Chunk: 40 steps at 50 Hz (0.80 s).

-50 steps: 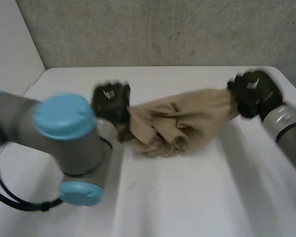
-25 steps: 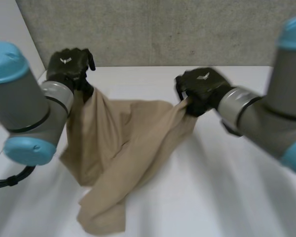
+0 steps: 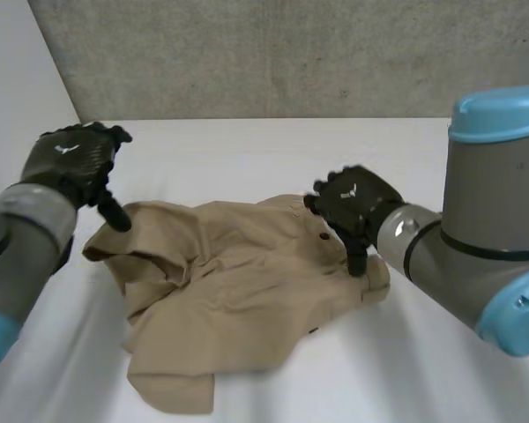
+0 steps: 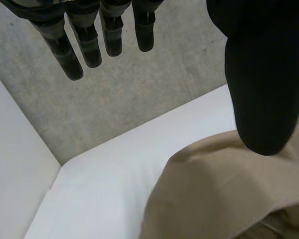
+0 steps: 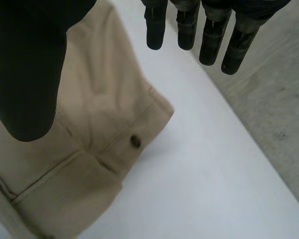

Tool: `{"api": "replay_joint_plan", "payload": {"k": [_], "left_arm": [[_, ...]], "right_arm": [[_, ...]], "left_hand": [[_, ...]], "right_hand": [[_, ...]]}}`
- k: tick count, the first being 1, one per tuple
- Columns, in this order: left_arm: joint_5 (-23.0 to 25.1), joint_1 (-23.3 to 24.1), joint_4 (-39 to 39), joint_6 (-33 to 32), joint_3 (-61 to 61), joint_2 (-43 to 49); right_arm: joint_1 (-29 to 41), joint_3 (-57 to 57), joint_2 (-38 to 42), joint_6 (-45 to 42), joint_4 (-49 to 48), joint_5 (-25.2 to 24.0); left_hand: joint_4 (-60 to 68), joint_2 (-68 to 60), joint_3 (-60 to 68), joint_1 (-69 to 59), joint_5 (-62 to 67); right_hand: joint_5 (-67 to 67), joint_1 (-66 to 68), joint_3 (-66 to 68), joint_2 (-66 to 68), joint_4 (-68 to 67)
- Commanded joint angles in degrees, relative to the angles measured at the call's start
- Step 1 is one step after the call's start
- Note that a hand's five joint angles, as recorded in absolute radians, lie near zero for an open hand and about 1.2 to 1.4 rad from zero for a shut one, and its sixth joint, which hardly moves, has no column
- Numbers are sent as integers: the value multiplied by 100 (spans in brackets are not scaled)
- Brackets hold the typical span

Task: Fold the shorts.

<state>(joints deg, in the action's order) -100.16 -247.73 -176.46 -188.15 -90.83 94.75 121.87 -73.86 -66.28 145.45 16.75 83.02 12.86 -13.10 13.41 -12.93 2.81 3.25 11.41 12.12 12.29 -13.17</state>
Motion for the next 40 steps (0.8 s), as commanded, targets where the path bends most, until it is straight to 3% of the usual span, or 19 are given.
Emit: {"api": "replay_joint_plan", "payload": {"k": [1, 10, 17, 19, 21, 23, 24, 25, 35, 40], "left_arm": [[101, -56, 410, 129, -910, -1370], [787, -91, 1051, 129, -1999, -1820], [954, -126, 1070, 147, -2711, -1688], [954, -126, 1000, 155, -2765, -1548], [946, -126, 877, 182, -2783, -1250], [946, -126, 806, 182, -2774, -1082], [945, -126, 771, 182, -2774, -1003], [945, -118, 684, 182, -2765, -872], [945, 14, 173, 287, -2642, 25], [963, 146, 138, 874, -2362, 561]], "right_arm": [[3, -803, -184, -77, 4, -23], [12, -1622, -175, -78, -321, -23], [4, -2070, -201, -87, -831, -14], [-5, -2149, -210, -87, -971, -14], [-5, -2237, -210, -95, -1191, -14], [-5, -2281, -210, -104, -1349, -14], [-5, -2325, -210, -104, -1507, -14], [-5, -2343, -210, -104, -1595, -6], [-5, -2431, -263, -113, -1763, 38], [-5, -2440, -351, -104, -1763, 47]], "left_hand": [[105, -81, 50, -98, 111], [526, -502, 471, -519, 531], [509, -486, 454, -502, 515], [509, -486, 454, -502, 515], [526, -502, 471, -519, 531], [509, -486, 454, -502, 515], [526, -502, 471, -519, 531], [526, -502, 471, -519, 531], [895, -872, 840, -889, 901], [1751, -1728, 1696, -1745, 1757]], "right_hand": [[-325, -141, -212, -229, 317], [-325, -141, -212, -229, 317], [-253, -68, -139, -156, 245], [336, 520, 449, 433, -344], [1996, 2180, 2110, 2093, -2004], [3811, 3995, 3925, 3908, -3819], [5653, 5837, 5766, 5749, -5661], [6537, 6721, 6650, 6633, -6545], [6675, 6859, 6788, 6771, -6683], [6675, 6859, 6788, 6771, -6683]]}}
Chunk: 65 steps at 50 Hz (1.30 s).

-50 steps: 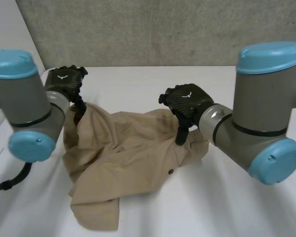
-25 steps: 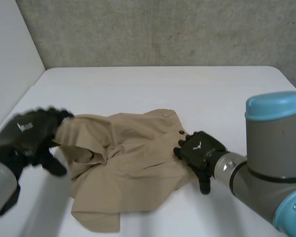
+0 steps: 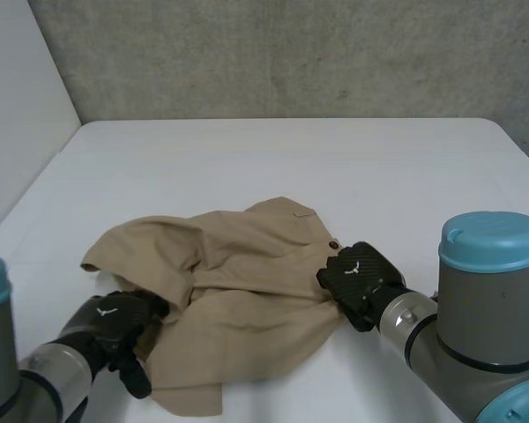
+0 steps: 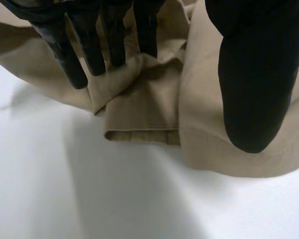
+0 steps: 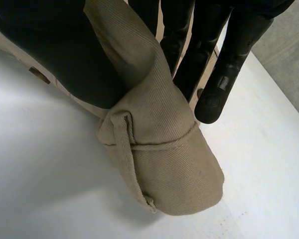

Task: Fold the shorts.

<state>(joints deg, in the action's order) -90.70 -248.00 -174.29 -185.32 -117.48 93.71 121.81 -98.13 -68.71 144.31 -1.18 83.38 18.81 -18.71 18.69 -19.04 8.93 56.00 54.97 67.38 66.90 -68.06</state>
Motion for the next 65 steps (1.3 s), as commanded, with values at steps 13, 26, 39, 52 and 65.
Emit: {"api": "replay_joint_plan", "payload": {"k": [13, 26, 39, 52, 65], "left_arm": [[78, 533, 0, 1059, 849, 763], [78, 436, 1168, 191, 3105, -1109], [8, 427, 1020, -1147, 4039, -135], [-149, 313, -2313, -2094, 5689, 1746], [-317, 585, -5186, -2509, 5861, 1677]], "right_arm": [[-211, 83, -828, -8, 109, 29], [-720, 1893, -2156, -518, 1629, -23], [-703, 3027, -1383, -527, 2183, 3], [-668, 4811, 639, -377, 24, 47], [-720, 4742, 323, 229, -3733, 47]], "left_hand": [[6119, -6129, 6131, -6096, 6107], [6119, -6129, 6131, -6096, 6107], [6119, -6129, 6131, -6096, 6107], [6119, -6129, 6131, -6096, 6107], [6119, -6129, 6131, -6096, 6107]], "right_hand": [[1400, 2503, 1262, 1310, -1194], [1400, 2503, 1262, 1310, -1194], [1400, 2503, 1262, 1310, -1194], [1400, 2503, 1262, 1310, -1194], [1400, 2503, 1262, 1310, -1194]]}}
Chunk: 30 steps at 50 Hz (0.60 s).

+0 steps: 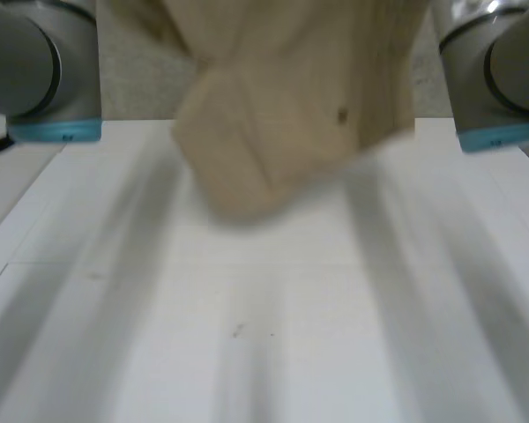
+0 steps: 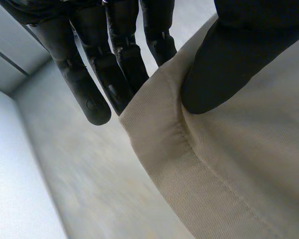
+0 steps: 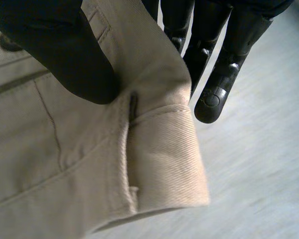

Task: Fold the shorts.

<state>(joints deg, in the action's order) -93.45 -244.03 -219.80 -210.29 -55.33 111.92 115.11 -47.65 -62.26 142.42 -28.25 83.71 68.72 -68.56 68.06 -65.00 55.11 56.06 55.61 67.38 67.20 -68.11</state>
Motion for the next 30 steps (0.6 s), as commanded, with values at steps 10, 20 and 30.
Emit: {"api": "replay_joint_plan", "payload": {"k": [10, 20, 30], "left_arm": [[-200, 146, -178, 6, -2103, -356], [-208, 312, 51, -56, -4011, 487], [-813, 664, 2174, -188, -4662, 375]], "right_arm": [[-41, -1254, -51, 463, 914, -22], [-15, -1905, 1268, 296, 2148, -31], [-76, -2538, 1067, 41, 3361, -57]], "left_hand": [[1128, -1144, 1194, -1500, 1489], [1128, -1144, 1194, -1500, 1489], [1128, -1144, 1194, -1500, 1489]], "right_hand": [[1394, 2439, 1262, 1280, -1189], [1394, 2439, 1262, 1280, -1189], [1394, 2439, 1262, 1280, -1189]]}}
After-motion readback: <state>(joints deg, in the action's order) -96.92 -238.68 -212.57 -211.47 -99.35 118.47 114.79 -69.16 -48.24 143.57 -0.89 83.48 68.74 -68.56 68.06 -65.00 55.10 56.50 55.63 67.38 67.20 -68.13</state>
